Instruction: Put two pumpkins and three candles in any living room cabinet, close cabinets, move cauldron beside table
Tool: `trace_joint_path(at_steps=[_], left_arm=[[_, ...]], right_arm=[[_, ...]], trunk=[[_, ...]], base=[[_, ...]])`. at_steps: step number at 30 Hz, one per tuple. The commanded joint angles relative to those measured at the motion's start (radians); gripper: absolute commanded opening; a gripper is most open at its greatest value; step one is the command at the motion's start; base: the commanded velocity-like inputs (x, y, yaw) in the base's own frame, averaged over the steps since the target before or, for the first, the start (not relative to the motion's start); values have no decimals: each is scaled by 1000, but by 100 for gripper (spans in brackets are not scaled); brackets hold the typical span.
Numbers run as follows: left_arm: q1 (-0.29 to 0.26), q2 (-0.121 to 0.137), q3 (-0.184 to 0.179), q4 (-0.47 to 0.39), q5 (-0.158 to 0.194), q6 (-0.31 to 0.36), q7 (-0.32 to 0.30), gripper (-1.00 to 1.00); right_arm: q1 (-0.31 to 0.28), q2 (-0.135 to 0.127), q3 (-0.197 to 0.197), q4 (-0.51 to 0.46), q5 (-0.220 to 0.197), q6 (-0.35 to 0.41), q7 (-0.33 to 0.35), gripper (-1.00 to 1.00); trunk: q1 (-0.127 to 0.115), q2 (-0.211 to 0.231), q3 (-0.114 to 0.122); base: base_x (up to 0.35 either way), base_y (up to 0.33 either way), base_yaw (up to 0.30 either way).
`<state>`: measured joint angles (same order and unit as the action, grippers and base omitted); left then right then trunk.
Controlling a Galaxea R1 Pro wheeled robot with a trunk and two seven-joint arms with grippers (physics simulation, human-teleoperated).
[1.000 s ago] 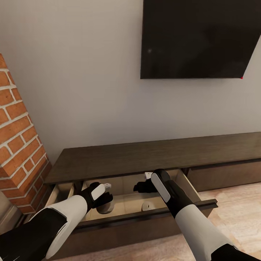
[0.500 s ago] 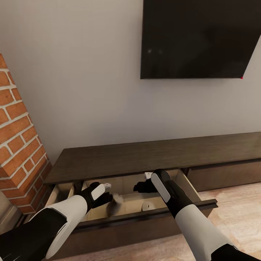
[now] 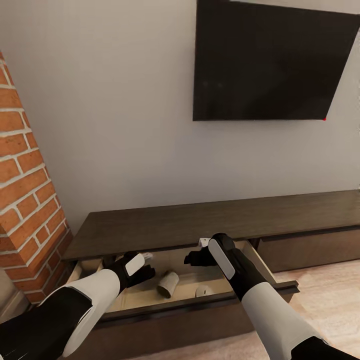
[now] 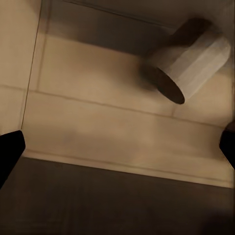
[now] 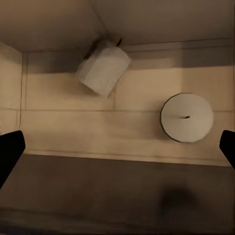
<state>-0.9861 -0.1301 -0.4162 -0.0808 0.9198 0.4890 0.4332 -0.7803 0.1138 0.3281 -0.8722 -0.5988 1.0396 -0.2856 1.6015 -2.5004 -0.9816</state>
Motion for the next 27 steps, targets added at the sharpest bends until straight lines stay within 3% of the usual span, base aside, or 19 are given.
trace_joint_path(at_steps=[1, 9, 11, 12, 16, 19, 23, 27], left_arm=[[0, 1, -8, -2, 11, 4, 7, 100], [0, 1, -8, -2, 11, 3, 6, 100], [0, 1, -7, -2, 11, 1, 6, 100], [0, 1, -7, -2, 10, -11, 3, 100], [0, 0, -9, -2, 10, -152, -4, 100], [0, -2, -11, -3, 6, -201, -11, 100], [0, -2, -12, -3, 0, -336, -115, 100], [0, 3, -12, -2, -2, -413, -159, 100]], right_arm=[[-1, 0, 2, -1, -10, 1, -10, 100], [4, 0, 1, -19, -5, -3, -10, 100], [36, 0, 1, -93, -2, -4, -11, 100], [79, 0, 1, -161, 1, -3, -13, 100], [118, 0, 0, -248, 5, -6, -50, 100], [123, 0, 0, -261, 5, -11, -77, 100], [125, 0, 0, -266, 5, -17, -88, 100], [125, 0, 0, -267, 5, -18, -89, 100]], trunk=[[-1, 0, 3], [-24, 42, 29], [-32, 56, 36], [-36, 63, 39], [-51, 91, 51], [-63, 112, 61], [-78, 140, 73], [-93, 168, 86]], base=[[0, 0, 0], [-220, 0, 0], [-337, 0, 0], [-341, 0, 0], [-342, 0, 0], [-343, 0, 0], [-343, 0, 0], [-343, 0, 0]])
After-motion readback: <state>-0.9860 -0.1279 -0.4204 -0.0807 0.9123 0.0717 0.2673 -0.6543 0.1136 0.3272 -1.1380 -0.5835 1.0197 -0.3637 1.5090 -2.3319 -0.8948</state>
